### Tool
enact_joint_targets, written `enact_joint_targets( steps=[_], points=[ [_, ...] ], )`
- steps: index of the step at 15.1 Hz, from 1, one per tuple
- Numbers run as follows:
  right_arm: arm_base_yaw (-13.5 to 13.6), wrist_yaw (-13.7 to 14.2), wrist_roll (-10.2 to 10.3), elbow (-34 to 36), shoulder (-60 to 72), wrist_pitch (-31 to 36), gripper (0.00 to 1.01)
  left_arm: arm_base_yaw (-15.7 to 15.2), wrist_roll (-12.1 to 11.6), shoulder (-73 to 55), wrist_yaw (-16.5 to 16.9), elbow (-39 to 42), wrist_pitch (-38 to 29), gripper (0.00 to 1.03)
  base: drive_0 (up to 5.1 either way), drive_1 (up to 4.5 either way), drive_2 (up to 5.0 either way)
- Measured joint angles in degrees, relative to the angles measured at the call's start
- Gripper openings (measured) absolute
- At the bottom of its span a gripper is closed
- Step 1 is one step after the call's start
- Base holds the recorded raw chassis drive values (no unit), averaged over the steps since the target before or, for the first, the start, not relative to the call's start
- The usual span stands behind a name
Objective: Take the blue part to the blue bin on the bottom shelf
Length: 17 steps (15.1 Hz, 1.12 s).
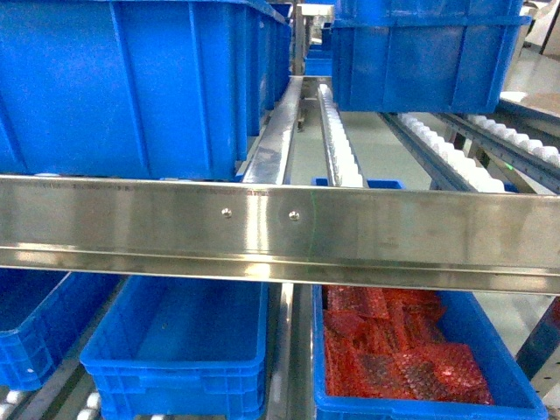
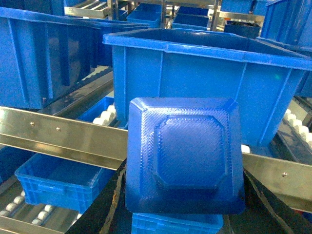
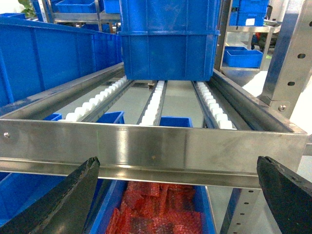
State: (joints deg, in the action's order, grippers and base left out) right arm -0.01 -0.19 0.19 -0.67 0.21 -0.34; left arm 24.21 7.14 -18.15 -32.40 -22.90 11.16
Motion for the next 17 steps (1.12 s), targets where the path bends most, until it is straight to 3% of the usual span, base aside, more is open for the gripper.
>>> enact_joint_targets(
  steps=[17],
  points=[
    [0.00, 0.22, 0.00, 0.00, 0.00, 0.07, 0.98, 0.00, 0.00, 0.00, 0.04, 0.00, 0.00, 0.43, 0.0, 0.00, 0.0]
  ],
)
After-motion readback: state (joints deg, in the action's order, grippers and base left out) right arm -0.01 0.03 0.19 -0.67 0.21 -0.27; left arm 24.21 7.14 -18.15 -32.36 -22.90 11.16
